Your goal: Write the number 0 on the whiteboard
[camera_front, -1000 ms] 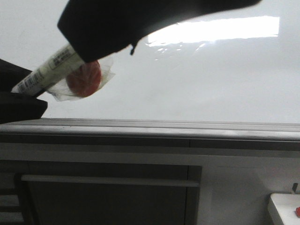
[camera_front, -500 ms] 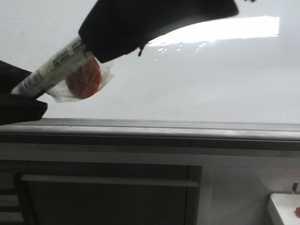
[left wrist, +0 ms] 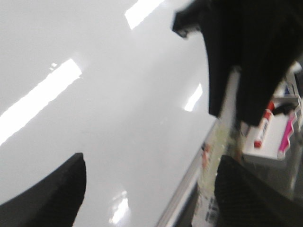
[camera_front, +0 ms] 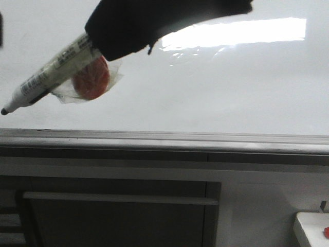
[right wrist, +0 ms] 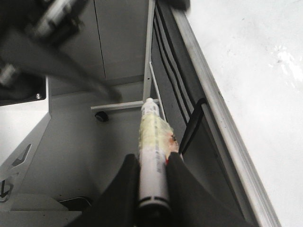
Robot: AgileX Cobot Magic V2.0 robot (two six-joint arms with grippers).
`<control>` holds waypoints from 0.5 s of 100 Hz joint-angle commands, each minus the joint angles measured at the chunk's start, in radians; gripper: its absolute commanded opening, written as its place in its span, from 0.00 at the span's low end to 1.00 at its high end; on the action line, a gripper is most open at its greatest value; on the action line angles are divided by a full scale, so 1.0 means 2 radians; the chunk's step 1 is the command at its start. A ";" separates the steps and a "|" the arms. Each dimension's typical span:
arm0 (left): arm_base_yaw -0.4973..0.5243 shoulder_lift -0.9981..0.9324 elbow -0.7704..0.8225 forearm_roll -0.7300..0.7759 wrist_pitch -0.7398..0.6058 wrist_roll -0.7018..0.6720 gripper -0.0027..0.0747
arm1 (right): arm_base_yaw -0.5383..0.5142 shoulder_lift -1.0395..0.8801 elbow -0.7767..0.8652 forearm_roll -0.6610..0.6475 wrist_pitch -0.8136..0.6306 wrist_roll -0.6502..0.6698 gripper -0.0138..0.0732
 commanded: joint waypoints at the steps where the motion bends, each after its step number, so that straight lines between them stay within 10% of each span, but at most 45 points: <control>1: 0.000 -0.039 -0.017 -0.065 -0.027 -0.005 0.62 | 0.001 -0.002 -0.016 0.010 -0.041 -0.004 0.08; 33: 0.054 -0.118 -0.017 -0.091 -0.023 0.000 0.00 | 0.001 0.038 -0.016 0.010 -0.090 -0.004 0.08; 50: 0.105 -0.121 -0.017 -0.126 -0.025 0.000 0.01 | 0.000 0.063 -0.017 0.023 -0.091 -0.002 0.08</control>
